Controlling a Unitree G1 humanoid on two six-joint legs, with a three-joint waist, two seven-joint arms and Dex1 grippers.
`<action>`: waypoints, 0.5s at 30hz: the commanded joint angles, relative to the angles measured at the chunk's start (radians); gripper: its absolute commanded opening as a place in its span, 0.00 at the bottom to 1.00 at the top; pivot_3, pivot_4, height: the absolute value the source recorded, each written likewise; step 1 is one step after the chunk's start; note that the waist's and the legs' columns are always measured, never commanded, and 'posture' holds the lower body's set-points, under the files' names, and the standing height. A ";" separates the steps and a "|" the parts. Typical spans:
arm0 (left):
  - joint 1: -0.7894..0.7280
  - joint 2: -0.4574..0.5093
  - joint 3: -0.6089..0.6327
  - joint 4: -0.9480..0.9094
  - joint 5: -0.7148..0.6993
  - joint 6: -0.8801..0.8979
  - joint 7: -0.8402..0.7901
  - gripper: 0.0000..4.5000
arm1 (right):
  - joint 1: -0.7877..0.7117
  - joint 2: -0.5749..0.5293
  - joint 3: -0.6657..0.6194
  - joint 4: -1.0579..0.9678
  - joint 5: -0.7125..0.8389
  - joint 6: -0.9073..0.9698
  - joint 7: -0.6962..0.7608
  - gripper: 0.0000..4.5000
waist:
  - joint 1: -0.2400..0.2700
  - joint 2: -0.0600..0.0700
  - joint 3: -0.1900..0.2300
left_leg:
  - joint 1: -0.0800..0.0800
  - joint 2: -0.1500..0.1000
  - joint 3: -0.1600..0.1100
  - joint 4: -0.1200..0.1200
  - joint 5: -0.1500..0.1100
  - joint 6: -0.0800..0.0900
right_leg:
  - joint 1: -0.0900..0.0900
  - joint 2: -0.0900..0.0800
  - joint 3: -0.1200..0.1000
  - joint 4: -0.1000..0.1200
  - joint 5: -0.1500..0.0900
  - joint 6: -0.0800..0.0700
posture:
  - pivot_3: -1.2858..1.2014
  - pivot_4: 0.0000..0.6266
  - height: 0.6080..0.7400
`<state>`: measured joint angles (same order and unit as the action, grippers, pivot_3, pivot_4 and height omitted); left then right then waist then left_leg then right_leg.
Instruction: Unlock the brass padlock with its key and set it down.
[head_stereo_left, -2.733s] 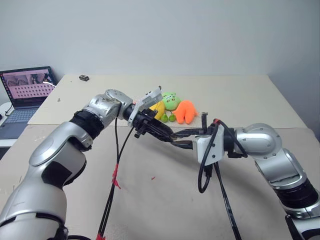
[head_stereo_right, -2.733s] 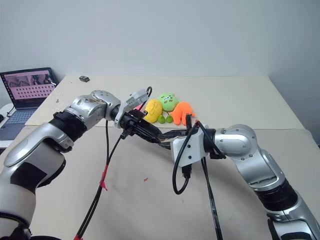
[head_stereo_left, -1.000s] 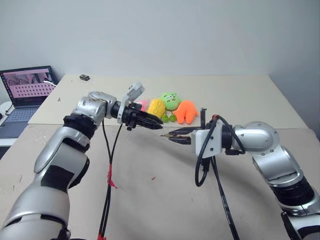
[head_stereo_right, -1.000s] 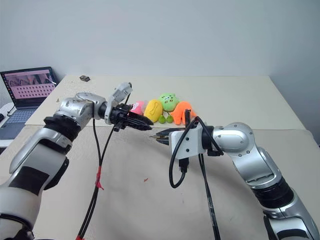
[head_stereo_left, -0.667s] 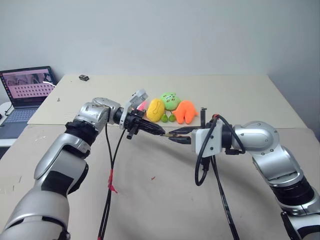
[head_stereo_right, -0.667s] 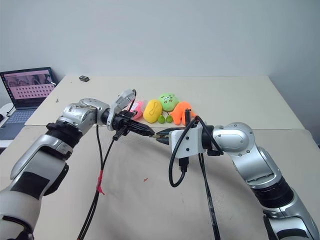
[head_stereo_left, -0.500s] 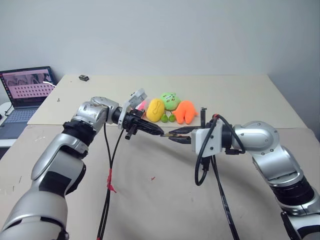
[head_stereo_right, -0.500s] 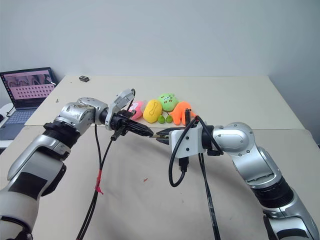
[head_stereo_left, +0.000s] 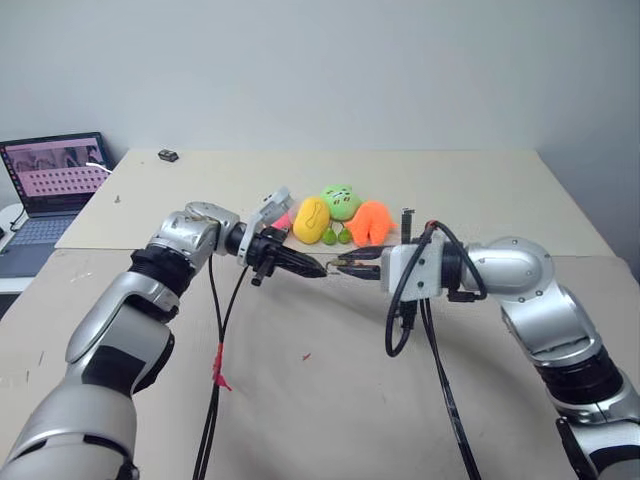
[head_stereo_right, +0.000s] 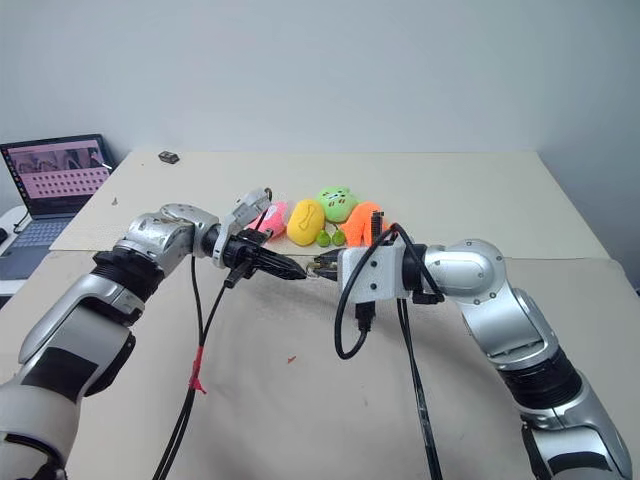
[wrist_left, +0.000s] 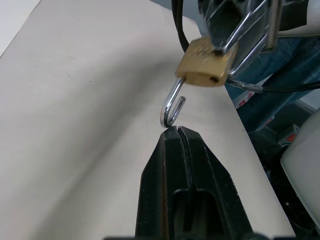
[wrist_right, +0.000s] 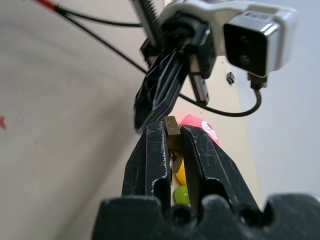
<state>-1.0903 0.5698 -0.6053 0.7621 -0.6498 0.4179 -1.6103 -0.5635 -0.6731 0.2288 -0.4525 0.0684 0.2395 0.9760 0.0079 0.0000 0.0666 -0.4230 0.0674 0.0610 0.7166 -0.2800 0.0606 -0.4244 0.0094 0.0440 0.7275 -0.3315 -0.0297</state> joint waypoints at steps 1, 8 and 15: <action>-0.013 -0.007 0.043 0.023 0.023 -0.033 -0.004 0.00 | -0.050 0.021 -0.048 -0.080 0.075 0.144 -0.033 0.05 | 0.000 0.000 0.000 | 0.000 0.000 0.000 0.000 0.000 0.000 | 0.000 0.000 0.000 0.000 0.000 0.000 | 0.52 0.24 0.25; -0.008 -0.008 0.057 0.044 0.059 -0.047 -0.004 0.00 | -0.050 -0.026 -0.048 -0.087 0.089 0.215 -0.014 0.05 | 0.001 0.000 0.000 | 0.000 0.000 0.000 0.000 -0.001 0.001 | 0.000 0.000 0.000 0.000 0.000 0.000 | 0.52 0.24 0.25; -0.042 -0.001 0.158 0.127 0.117 -0.033 -0.004 0.43 | -0.062 -0.061 -0.052 -0.076 0.142 0.334 -0.005 0.05 | -0.002 0.000 0.000 | 0.000 0.000 0.000 -0.001 -0.001 0.002 | 0.000 0.000 0.000 -0.001 0.000 0.000 | 0.52 0.24 0.25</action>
<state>-1.0935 0.5550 -0.4971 0.8815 -0.5402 0.3837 -1.6104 -0.6022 -0.7290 0.2134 -0.5147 0.1896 0.5566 0.9787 0.0056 0.0001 0.0666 -0.4232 0.0672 0.0609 0.7155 -0.2811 0.0624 -0.4247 0.0093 0.0437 0.7269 -0.3315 -0.0297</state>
